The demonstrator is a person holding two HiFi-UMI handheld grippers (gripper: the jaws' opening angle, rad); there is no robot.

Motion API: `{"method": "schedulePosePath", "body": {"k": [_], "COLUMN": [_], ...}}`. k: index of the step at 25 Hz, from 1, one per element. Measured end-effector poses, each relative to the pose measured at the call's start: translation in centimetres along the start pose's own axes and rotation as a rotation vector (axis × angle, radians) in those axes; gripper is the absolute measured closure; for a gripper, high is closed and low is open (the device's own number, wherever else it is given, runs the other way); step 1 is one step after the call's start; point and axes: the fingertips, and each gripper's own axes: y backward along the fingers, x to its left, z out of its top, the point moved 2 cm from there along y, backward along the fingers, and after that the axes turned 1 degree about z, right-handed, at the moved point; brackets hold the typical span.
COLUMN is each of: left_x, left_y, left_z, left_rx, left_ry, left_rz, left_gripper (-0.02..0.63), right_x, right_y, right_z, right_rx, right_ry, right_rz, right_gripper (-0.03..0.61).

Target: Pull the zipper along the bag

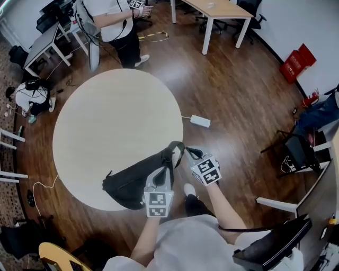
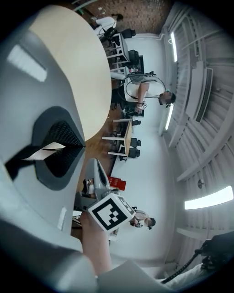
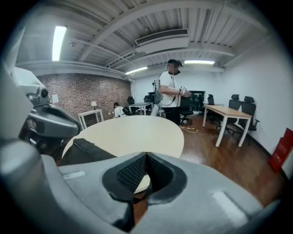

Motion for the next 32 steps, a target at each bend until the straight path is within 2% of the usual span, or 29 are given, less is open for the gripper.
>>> {"method": "schedulePosePath", "body": {"k": [7,13,15,17,21,24,26,28,32], "left_x": [-0.5,0.0,0.3,0.5,0.7,0.9,1.1,1.4,1.8], "left_y": [-5.4,-8.5,-9.6,-10.9,-13.4,-15.0,-15.9,-16.7,-17.6], "left_z": [-3.9,-5.9,-6.3,-6.8,-8.1,-9.8,-11.1,-12.2,-14.2], "left_rx": [0.157,0.262,0.31,0.371,0.504,0.6,0.645,0.681,0.76], "left_ry": [0.009,-0.105,-0.168,-0.257,-0.452,-0.561,-0.629,-0.681,-0.74], "left_rz": [0.055,0.102,0.096,0.068,0.002,-0.037,-0.051,-0.061,-0.072], "left_gripper": [0.597,0.597,0.595,0.527,0.398,0.314,0.312,0.335,0.388], "right_x": [-1.3,-1.3,-1.2,-1.2,-1.2,-1.1,-1.1,-1.1,-1.2], "right_y": [-11.2,-15.7,-16.0,-16.1,-16.0,-15.9,-15.9,-15.9,-15.9], "right_z": [-4.0,-6.8,-6.8,-6.8,-6.7,-6.6,-6.8,-6.8,-6.8], "right_rx": [0.113,0.267,0.27,0.276,0.254,0.23,0.223,0.225,0.209], "right_ry": [0.094,0.127,0.157,0.172,0.139,0.146,0.143,0.134,0.144], "right_rz": [0.191,0.3,0.321,0.34,0.388,0.404,0.409,0.416,0.413], "right_gripper": [0.586,0.586,0.586,0.586,0.586,0.586,0.586,0.586,0.586]}}
